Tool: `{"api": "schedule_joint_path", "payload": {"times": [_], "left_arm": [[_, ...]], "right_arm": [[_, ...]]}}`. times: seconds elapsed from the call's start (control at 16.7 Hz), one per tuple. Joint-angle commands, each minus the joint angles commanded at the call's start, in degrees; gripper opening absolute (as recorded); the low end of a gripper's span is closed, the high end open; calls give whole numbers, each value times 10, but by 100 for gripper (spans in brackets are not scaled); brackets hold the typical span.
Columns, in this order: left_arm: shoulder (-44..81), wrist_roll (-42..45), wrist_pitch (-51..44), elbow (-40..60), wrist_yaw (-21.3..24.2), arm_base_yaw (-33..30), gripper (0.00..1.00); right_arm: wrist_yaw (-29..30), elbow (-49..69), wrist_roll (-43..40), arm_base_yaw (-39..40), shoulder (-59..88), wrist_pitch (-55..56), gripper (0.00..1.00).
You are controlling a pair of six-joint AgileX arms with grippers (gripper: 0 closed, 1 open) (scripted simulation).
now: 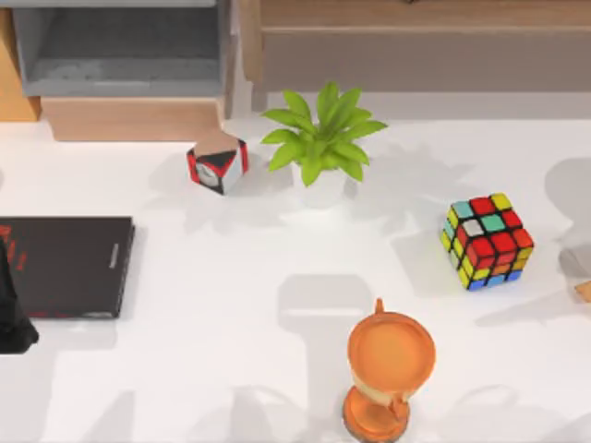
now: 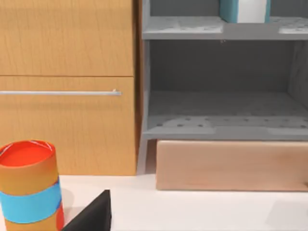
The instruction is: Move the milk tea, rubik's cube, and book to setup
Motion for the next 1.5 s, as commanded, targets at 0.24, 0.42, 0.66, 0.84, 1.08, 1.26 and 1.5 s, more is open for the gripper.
{"api": "schedule_joint_path", "payload": {"times": [0.24, 0.42, 0.66, 0.84, 1.08, 1.26, 1.5], "left_arm": [[0, 0, 0, 0, 0, 0, 100], [0, 0, 0, 0, 0, 0, 100], [0, 0, 0, 0, 0, 0, 100], [0, 0, 0, 0, 0, 0, 100], [0, 0, 0, 0, 0, 0, 100], [0, 0, 0, 0, 0, 0, 100], [0, 0, 0, 0, 0, 0, 100]], "right_arm": [[1, 0, -3, -2, 37, 37, 0], [2, -2, -3, -3, 45, 42, 0], [2, -2, -3, -3, 45, 42, 15], [2, -2, -3, -3, 45, 42, 38], [2, -2, -3, -3, 45, 42, 68], [2, -2, -3, -3, 45, 42, 90], [2, -2, -3, -3, 45, 42, 100]]}}
